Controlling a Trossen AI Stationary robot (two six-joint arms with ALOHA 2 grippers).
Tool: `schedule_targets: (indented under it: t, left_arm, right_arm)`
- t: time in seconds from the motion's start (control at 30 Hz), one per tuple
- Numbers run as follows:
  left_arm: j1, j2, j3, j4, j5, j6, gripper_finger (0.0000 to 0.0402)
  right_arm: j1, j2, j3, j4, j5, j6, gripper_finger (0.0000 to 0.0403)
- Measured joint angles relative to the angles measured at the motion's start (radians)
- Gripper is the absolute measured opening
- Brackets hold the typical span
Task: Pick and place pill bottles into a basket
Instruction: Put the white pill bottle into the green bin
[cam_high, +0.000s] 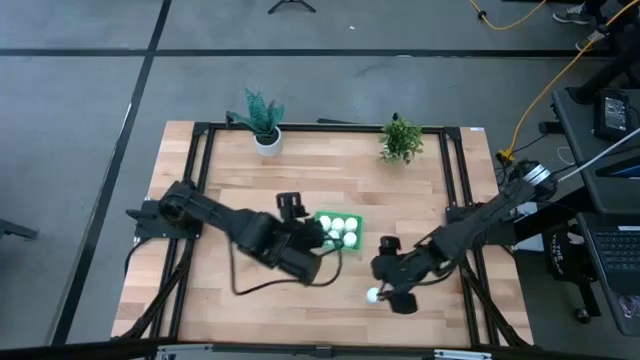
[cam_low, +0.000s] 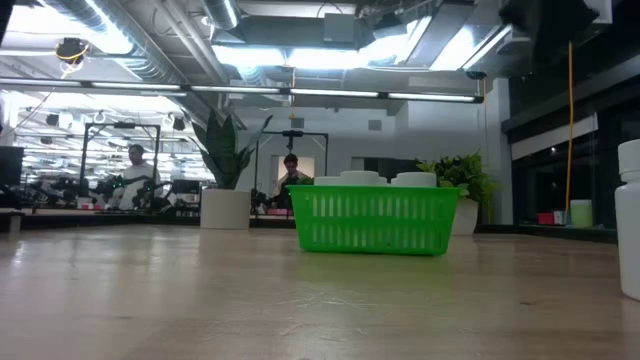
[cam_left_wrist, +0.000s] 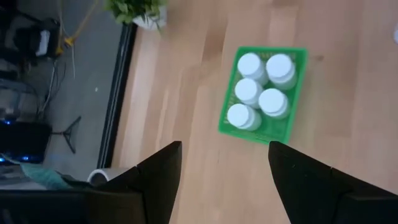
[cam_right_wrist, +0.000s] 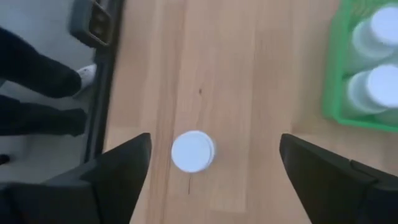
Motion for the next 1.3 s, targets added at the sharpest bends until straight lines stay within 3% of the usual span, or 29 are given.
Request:
schedule_targets:
  t: [0.53, 1.3]
  left_arm:
    - [-0.151, -0.045, -0.001, 0.001, -0.095, -0.013, 0.0233]
    - [-0.167, -0.045, -0.001, 0.001, -0.100, 0.005, 0.0233]
  right_arm:
    - [-0.005, 0.292, 0.128, -0.065, -0.078, 0.389, 0.0359]
    - [0.012, 0.311, 0.129, -0.112, -0.100, 0.509, 0.0359]
